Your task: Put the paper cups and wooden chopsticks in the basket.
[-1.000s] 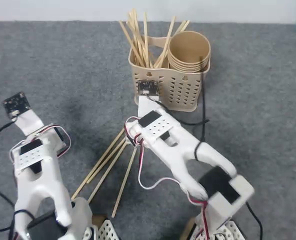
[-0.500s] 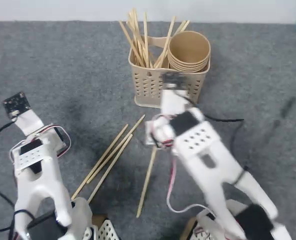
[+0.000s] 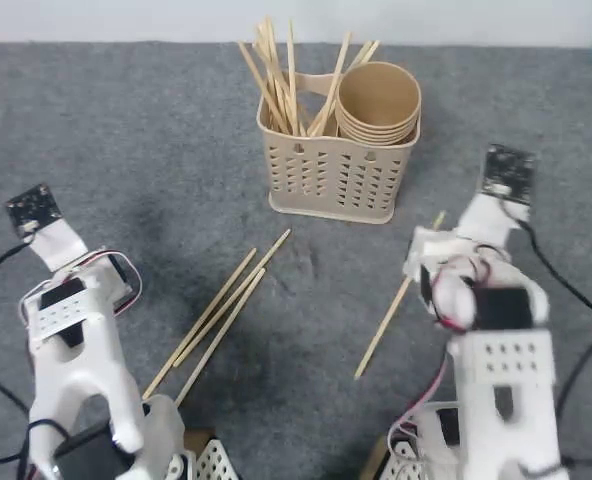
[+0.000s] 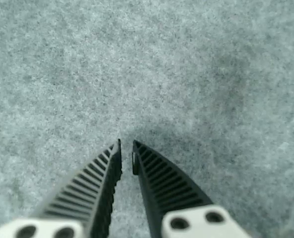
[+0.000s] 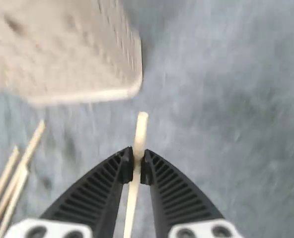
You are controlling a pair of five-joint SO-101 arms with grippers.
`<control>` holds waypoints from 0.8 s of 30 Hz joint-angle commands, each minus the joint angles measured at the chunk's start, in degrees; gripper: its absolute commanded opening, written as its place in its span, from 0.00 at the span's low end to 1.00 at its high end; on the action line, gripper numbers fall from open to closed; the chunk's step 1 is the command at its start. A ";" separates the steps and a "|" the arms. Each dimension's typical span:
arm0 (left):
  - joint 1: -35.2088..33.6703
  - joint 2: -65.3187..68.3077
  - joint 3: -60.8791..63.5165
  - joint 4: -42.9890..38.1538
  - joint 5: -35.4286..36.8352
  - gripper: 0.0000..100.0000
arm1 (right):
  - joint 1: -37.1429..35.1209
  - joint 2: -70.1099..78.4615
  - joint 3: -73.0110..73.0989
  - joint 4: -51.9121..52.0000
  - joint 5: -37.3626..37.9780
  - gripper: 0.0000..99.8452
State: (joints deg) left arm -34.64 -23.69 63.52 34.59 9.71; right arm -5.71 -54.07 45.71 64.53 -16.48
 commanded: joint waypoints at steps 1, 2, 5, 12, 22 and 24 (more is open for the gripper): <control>0.44 -0.35 -2.51 -0.09 -0.62 0.04 | 1.45 -8.40 -0.62 -4.44 2.73 0.01; 0.44 -0.35 -2.51 -0.09 -0.62 0.04 | 1.27 -9.98 -0.62 -5.41 2.81 0.01; 0.53 -0.35 -2.51 -0.09 -0.62 0.04 | 1.19 -14.02 -0.62 -8.40 2.73 0.01; 4.31 -0.53 -1.45 -0.53 -5.71 0.03 | 1.19 -19.30 -0.62 -13.49 2.29 0.01; 7.65 -6.86 3.47 -0.79 -11.52 0.01 | -4.35 -21.49 -1.41 -22.90 -1.05 0.01; 9.41 -12.40 7.08 -1.05 -13.63 0.01 | -5.41 -21.05 -2.99 -24.48 -1.05 0.01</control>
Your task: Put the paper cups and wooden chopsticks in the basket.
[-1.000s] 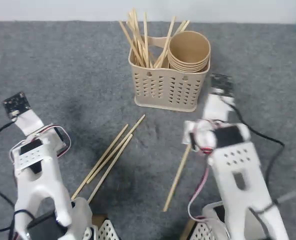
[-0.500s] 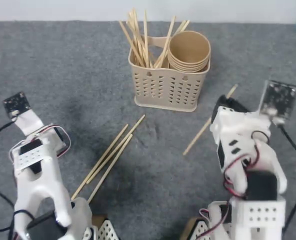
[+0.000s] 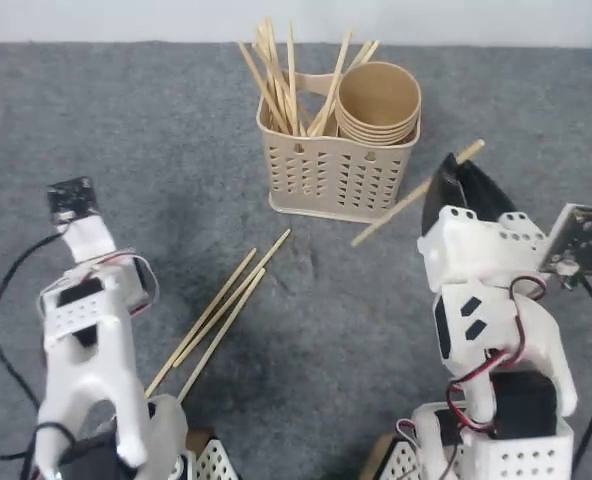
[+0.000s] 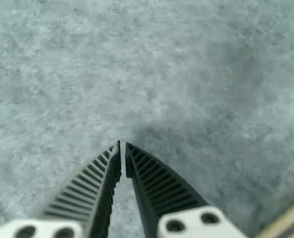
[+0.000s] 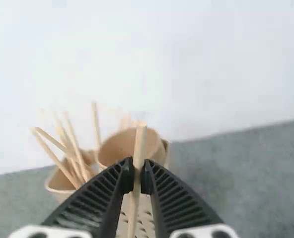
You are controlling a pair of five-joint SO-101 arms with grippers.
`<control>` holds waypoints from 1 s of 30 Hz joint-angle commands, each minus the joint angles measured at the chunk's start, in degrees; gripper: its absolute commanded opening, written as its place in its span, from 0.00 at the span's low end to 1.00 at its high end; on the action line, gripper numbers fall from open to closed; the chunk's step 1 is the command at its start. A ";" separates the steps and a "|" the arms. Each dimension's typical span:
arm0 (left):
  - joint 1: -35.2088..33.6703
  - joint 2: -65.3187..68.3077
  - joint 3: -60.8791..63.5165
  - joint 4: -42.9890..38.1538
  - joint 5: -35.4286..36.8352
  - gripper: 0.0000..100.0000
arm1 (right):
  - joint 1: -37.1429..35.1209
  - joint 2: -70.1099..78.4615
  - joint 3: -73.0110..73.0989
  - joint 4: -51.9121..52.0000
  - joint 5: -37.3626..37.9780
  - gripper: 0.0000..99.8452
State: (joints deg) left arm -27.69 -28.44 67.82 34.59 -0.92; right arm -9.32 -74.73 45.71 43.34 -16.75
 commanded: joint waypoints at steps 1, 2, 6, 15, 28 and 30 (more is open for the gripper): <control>2.99 -10.46 4.62 -1.67 -3.60 0.01 | -2.07 -0.40 -3.96 -4.00 -0.79 0.01; 3.34 -13.10 6.46 -2.20 -3.87 0.01 | -2.33 -0.40 -4.84 -4.70 -0.79 0.01; 4.75 -21.45 11.12 -1.23 -4.04 0.01 | -2.95 -0.22 -9.05 -5.85 -0.79 0.01; 5.19 -25.67 12.62 1.85 -6.07 0.01 | -2.68 13.23 -27.78 -5.85 -0.79 0.01; 6.77 -25.67 13.23 1.58 -7.65 0.01 | -3.21 45.85 -60.48 -9.80 -0.79 0.01; 6.77 -25.67 13.23 1.58 -7.65 0.01 | -4.70 49.45 -61.98 -9.71 -0.79 0.01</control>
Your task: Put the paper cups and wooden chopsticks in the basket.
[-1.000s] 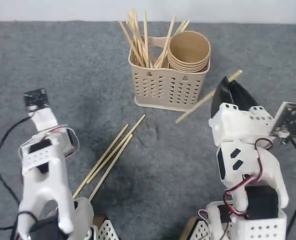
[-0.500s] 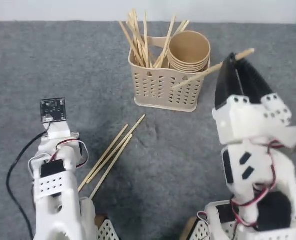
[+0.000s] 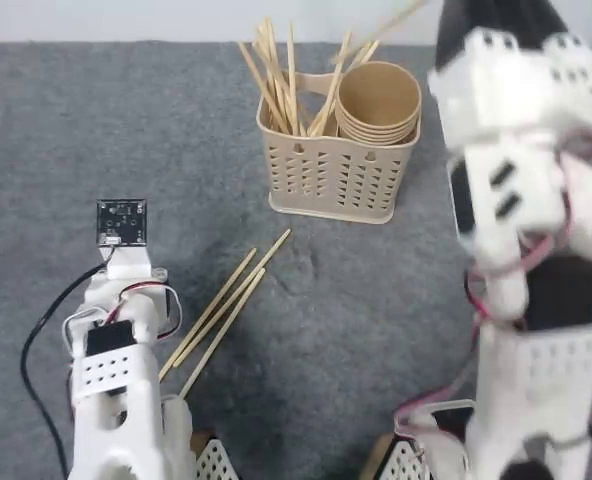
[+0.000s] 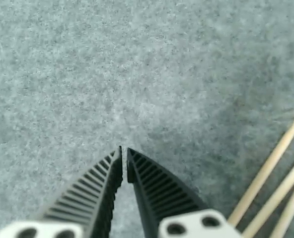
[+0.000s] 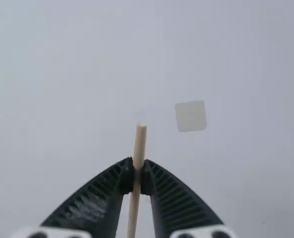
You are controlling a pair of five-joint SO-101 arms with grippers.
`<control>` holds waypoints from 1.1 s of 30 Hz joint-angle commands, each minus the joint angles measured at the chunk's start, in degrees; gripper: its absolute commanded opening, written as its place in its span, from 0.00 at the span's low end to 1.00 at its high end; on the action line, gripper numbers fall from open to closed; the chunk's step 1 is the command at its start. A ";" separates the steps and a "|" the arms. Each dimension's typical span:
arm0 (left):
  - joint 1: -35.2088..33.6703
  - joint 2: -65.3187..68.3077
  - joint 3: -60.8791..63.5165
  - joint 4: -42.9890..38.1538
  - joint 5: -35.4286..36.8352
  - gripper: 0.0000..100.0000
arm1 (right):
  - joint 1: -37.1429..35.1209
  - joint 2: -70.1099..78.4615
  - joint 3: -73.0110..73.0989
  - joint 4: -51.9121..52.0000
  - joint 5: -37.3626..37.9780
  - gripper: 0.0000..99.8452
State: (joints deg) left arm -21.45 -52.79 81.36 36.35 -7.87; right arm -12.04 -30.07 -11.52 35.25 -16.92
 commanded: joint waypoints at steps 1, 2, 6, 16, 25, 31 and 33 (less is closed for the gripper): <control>0.53 -1.32 -0.31 -0.18 -0.70 0.01 | -2.59 6.11 -4.84 -1.54 -0.62 0.01; 0.53 -1.32 -0.31 -0.18 -0.70 0.01 | -3.12 7.43 -4.84 -1.54 -0.62 0.01; 0.53 -1.32 -0.13 -1.14 -0.62 0.01 | -5.85 12.97 -4.04 -1.98 -0.62 0.01; 0.53 -1.32 -0.13 -1.32 -0.62 0.01 | -8.92 24.04 1.05 -2.07 -0.62 0.01; 0.53 -1.32 -0.13 -1.32 -0.62 0.01 | -16.57 24.75 18.90 -6.64 9.14 0.06; 0.35 -1.32 -0.22 -1.32 -0.62 0.01 | -17.10 21.67 17.49 -8.40 9.41 0.20; 0.35 -1.32 -0.22 -1.32 -0.62 0.01 | -17.01 18.95 14.51 -5.23 9.32 0.17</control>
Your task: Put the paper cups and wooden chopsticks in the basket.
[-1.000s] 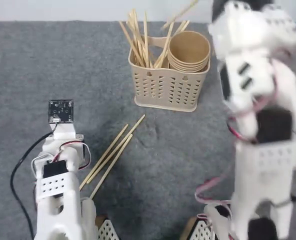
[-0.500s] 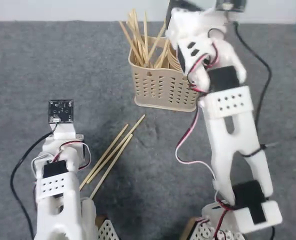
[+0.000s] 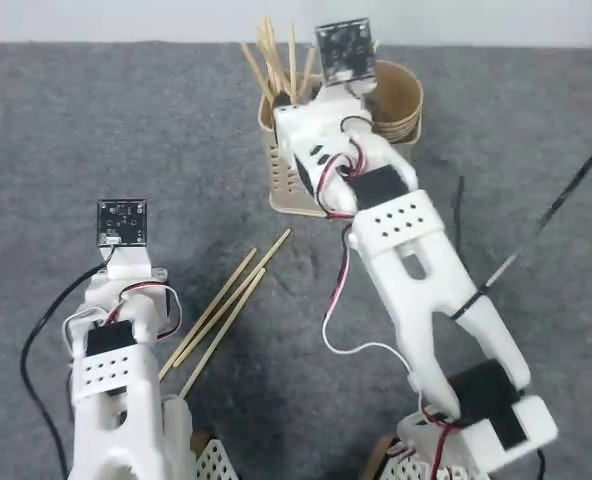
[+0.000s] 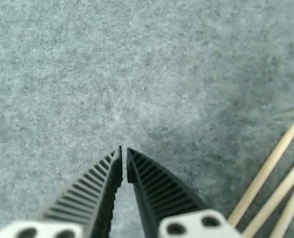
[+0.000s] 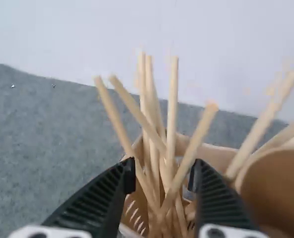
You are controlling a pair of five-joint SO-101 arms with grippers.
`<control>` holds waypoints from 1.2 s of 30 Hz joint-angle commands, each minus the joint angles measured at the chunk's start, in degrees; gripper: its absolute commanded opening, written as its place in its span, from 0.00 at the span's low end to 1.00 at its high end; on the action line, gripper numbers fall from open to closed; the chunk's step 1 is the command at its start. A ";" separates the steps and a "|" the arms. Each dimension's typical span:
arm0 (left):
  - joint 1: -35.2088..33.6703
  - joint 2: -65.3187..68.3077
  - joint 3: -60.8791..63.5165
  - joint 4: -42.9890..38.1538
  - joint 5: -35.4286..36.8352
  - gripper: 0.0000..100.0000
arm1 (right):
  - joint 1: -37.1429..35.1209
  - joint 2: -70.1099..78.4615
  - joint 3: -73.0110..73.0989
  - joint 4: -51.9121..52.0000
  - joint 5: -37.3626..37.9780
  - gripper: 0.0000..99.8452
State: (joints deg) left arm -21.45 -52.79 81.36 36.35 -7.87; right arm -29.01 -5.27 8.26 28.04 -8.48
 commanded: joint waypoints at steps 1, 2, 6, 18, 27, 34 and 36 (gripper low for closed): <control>0.35 -1.32 -0.22 -1.32 -0.62 0.01 | 0.04 -7.25 -6.86 3.74 0.88 0.15; 0.35 -1.32 -0.22 -1.32 -0.62 0.01 | 0.04 -8.84 -8.26 5.41 0.88 0.14; 0.26 -1.32 -0.22 -1.32 -0.62 0.01 | 0.31 -16.22 -12.40 12.44 0.79 0.11; 0.35 -1.32 -0.31 -1.14 -0.53 0.01 | 2.77 -38.81 -11.69 42.77 -5.01 0.10; 1.32 -0.79 -5.05 3.96 -0.35 0.03 | 13.58 -53.49 8.18 53.14 -7.03 0.01; 10.73 -0.70 -18.77 24.00 -0.70 0.15 | 18.68 -63.96 35.69 52.53 1.49 0.01; 14.95 -0.70 -21.32 28.57 -0.79 0.15 | 21.67 -66.77 41.32 50.59 2.99 0.01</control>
State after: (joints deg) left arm -11.96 -52.79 65.45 58.42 -7.87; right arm -10.81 -67.52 43.08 80.88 -8.57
